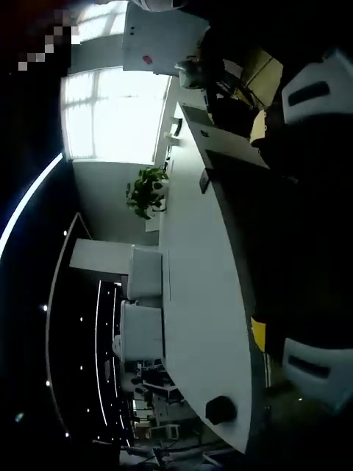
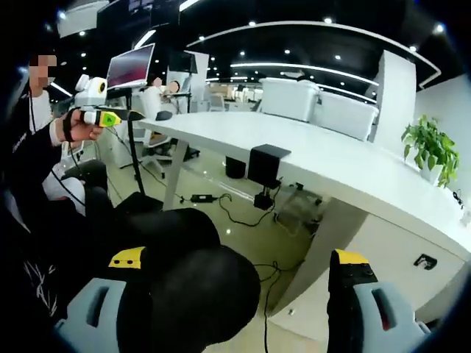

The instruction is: Clamp the fixed fixture on the desktop, loosen the retaining clip, secure it to the edge of the desk, and tighten the retaining clip.

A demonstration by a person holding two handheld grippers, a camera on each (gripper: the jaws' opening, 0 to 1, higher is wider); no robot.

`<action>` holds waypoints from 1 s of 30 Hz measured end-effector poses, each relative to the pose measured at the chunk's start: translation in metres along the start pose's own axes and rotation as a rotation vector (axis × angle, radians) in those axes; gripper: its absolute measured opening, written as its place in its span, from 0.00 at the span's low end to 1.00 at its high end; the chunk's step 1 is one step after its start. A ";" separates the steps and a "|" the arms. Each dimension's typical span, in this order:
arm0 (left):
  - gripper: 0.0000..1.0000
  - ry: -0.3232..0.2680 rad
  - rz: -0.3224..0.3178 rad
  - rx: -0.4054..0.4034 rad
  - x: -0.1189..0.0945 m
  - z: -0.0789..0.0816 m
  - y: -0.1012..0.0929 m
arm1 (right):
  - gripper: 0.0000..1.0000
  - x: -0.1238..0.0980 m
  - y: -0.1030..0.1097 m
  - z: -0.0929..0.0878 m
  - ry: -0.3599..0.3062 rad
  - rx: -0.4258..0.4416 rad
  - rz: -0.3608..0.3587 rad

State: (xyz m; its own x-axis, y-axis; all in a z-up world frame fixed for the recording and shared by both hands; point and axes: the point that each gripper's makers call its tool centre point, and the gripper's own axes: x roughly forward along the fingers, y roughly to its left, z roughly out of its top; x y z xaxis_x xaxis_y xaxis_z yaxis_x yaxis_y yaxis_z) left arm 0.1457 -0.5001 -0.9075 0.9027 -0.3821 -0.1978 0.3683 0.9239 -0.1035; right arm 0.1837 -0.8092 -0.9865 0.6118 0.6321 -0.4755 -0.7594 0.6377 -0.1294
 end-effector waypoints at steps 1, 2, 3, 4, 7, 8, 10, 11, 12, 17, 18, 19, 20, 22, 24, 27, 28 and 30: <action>0.95 0.013 0.016 0.001 -0.004 -0.001 0.001 | 0.97 -0.005 0.000 -0.001 0.005 0.004 -0.004; 0.95 0.018 0.024 0.006 -0.008 0.000 0.001 | 0.97 -0.011 -0.002 0.000 0.004 0.011 -0.012; 0.95 0.019 0.029 0.008 -0.012 0.002 0.002 | 0.97 -0.016 -0.004 0.001 0.002 0.027 -0.024; 0.95 0.025 0.041 0.006 -0.016 0.003 0.004 | 0.97 -0.021 -0.008 0.002 -0.002 0.051 -0.040; 0.95 0.029 0.084 -0.009 -0.030 0.010 0.016 | 0.97 -0.036 -0.017 0.005 -0.008 0.082 -0.071; 0.95 0.031 0.091 -0.008 -0.035 0.011 0.019 | 0.97 -0.041 -0.021 0.007 -0.011 0.088 -0.087; 0.95 0.046 0.119 -0.002 -0.045 0.010 0.027 | 0.97 -0.056 -0.029 0.010 -0.015 0.103 -0.120; 0.95 0.052 0.133 -0.001 -0.050 0.009 0.031 | 0.97 -0.063 -0.031 0.011 -0.017 0.103 -0.130; 0.95 0.056 0.140 -0.002 -0.054 0.009 0.034 | 0.97 -0.071 -0.035 0.013 -0.018 0.103 -0.150; 0.94 0.076 0.220 -0.034 -0.086 0.009 0.056 | 0.97 -0.115 -0.056 0.019 -0.029 0.132 -0.248; 0.94 0.080 0.228 -0.029 -0.090 0.009 0.057 | 0.97 -0.122 -0.059 0.019 -0.026 0.134 -0.264; 0.94 0.089 0.235 -0.020 -0.094 0.009 0.057 | 0.97 -0.128 -0.061 0.018 -0.019 0.134 -0.277; 0.94 0.099 0.234 -0.011 -0.095 0.009 0.057 | 0.97 -0.132 -0.061 0.019 -0.017 0.132 -0.283; 0.92 0.125 0.224 0.008 -0.096 0.009 0.055 | 0.97 -0.141 -0.062 0.021 -0.018 0.133 -0.303; 0.91 0.135 0.218 0.018 -0.096 0.010 0.053 | 0.97 -0.148 -0.061 0.021 -0.019 0.140 -0.312; 0.91 0.152 0.199 0.027 -0.094 0.011 0.048 | 0.97 -0.155 -0.063 0.020 -0.020 0.144 -0.333; 0.91 0.152 0.197 0.029 -0.094 0.013 0.048 | 0.97 -0.156 -0.064 0.019 -0.023 0.150 -0.343; 0.91 0.148 0.199 0.033 -0.095 0.016 0.050 | 0.94 -0.158 -0.068 0.015 -0.012 0.159 -0.360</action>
State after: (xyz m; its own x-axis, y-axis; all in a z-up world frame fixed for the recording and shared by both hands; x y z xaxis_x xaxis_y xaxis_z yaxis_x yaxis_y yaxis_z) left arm 0.0818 -0.4169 -0.8782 0.9168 -0.1892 -0.3517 0.1957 0.9805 -0.0172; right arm 0.1418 -0.9456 -0.8897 0.8359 0.3603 -0.4141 -0.4527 0.8792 -0.1488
